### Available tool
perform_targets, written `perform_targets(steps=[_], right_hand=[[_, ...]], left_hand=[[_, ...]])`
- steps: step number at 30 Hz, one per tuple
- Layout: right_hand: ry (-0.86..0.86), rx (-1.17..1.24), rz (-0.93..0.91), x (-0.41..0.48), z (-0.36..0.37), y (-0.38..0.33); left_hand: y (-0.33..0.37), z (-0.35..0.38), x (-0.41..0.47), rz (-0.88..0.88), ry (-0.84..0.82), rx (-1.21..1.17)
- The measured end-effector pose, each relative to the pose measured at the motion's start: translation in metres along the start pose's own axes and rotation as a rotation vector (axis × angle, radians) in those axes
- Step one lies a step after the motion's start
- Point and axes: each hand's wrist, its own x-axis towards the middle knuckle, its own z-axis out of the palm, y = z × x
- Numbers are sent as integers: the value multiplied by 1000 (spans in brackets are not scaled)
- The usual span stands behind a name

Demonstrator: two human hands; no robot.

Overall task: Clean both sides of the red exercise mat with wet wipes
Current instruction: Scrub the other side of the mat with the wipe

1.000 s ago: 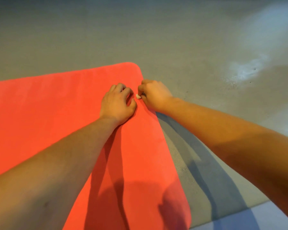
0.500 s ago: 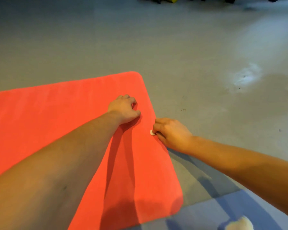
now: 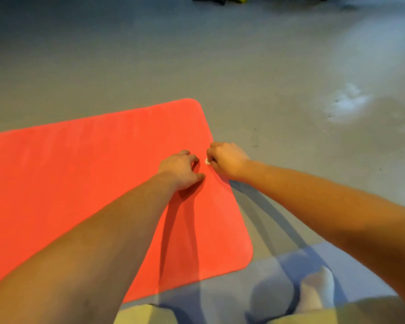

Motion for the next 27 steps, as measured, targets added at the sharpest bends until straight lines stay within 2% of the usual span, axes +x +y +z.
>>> perform_targets(steps=[7,10,13,16,21,25,27], right_hand=[[-104,122,-174,-129,-1,-21],[-83,129,-117,-114,0,-17],[-20,128,30,-70,3,-11],[-41,71,102,-52,6,-13],[-142,87,-22,-111,-2,-27],[-250,143,-157,-186,-6,-42],[-263,158,-164,-196,-9,-42]], left_hand=[[8,6,-24,-7,66,-51],[10,4,-35,27,-12,-41],[16,2,-52,46,-134,24],[25,-1,-67,73,-216,108],[39,9,-90,61,-258,118],[46,18,-95,38,-222,90],[50,22,-96,32,-204,78]])
